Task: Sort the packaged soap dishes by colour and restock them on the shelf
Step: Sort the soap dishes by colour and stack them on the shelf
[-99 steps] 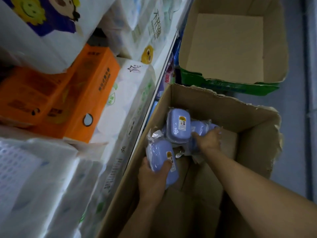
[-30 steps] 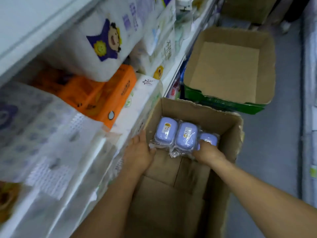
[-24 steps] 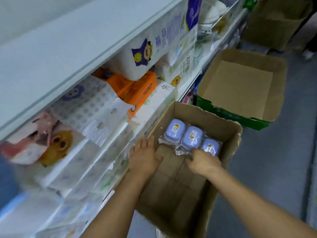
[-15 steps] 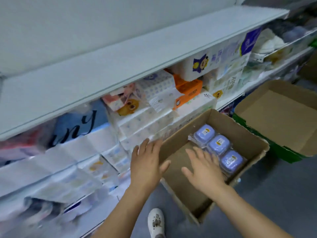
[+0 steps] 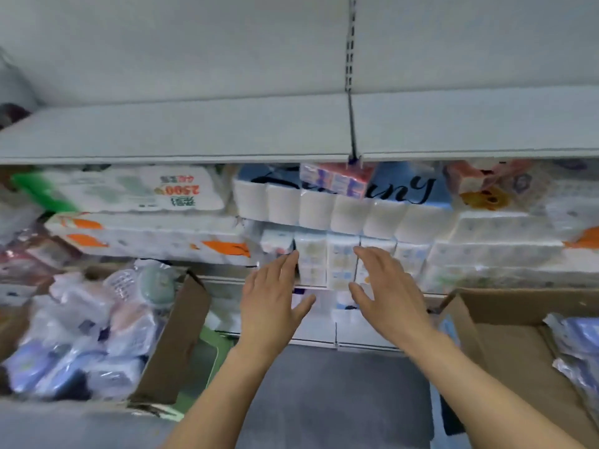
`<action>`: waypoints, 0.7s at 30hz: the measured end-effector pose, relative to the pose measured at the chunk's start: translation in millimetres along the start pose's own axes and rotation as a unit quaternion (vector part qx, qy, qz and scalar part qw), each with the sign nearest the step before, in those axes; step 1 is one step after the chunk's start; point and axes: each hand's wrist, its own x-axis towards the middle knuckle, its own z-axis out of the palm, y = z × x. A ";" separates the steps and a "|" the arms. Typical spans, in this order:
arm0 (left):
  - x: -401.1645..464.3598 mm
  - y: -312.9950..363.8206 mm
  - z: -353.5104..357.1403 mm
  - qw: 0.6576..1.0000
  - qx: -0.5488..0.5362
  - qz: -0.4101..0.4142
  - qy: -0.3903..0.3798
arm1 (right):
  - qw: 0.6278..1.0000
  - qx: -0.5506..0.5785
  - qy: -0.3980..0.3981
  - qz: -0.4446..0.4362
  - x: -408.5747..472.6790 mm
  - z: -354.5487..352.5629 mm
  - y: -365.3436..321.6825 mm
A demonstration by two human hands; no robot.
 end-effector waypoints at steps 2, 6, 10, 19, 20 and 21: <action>-14.0 -46.3 -16.6 0.999 0.006 -0.031 0.007 | 0.999 -0.006 -0.016 -0.038 15.8 22.4 -44.5; -46.0 -149.8 -44.2 0.994 0.025 -0.108 -0.018 | 0.995 0.023 -0.047 -0.083 43.2 77.3 -138.8; -82.0 -257.1 -66.3 0.983 0.021 -0.178 -0.041 | 0.989 0.037 -0.101 -0.103 62.0 145.9 -230.9; -152.1 -467.6 -74.8 0.910 -0.056 -0.399 -0.096 | 0.958 0.065 -0.252 -0.124 85.8 291.7 -381.1; -156.9 -485.7 -73.4 0.891 -0.075 -0.438 -0.095 | 0.950 0.064 -0.275 -0.136 86.5 306.7 -392.7; -161.7 -503.8 -69.9 0.869 -0.095 -0.477 -0.090 | 0.941 0.062 -0.298 -0.151 86.9 322.0 -403.1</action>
